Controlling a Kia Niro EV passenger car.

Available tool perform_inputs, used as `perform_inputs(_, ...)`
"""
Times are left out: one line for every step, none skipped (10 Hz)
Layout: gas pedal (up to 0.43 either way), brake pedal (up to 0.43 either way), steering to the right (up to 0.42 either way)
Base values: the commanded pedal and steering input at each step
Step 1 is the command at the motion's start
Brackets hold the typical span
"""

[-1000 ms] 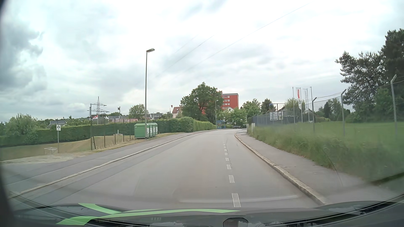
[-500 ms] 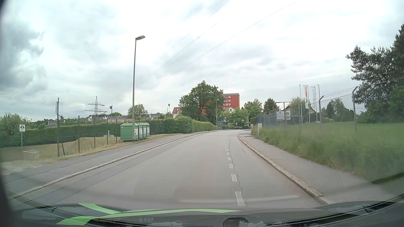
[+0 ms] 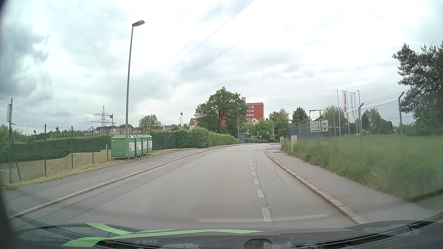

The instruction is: Follow the waypoints while adhering to traffic rules and regulations

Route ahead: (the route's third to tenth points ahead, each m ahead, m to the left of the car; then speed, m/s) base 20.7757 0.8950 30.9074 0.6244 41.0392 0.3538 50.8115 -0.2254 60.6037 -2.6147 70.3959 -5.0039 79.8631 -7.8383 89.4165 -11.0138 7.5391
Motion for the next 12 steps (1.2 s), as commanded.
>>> perform_inputs(0.118,0.000,-0.005)
perform_inputs(0.118,0.000,-0.005)
perform_inputs(0.118,0.000,-0.005)
perform_inputs(0.110,0.000,-0.004)
perform_inputs(0.110,0.000,-0.005)
perform_inputs(0.110,0.000,-0.004)
perform_inputs(0.110,0.000,-0.004)
perform_inputs(0.110,0.000,-0.005)
perform_inputs(0.110,0.000,-0.004)
perform_inputs(0.110,0.000,-0.005)
perform_inputs(0.110,0.000,-0.005)
perform_inputs(0.110,0.000,-0.004)
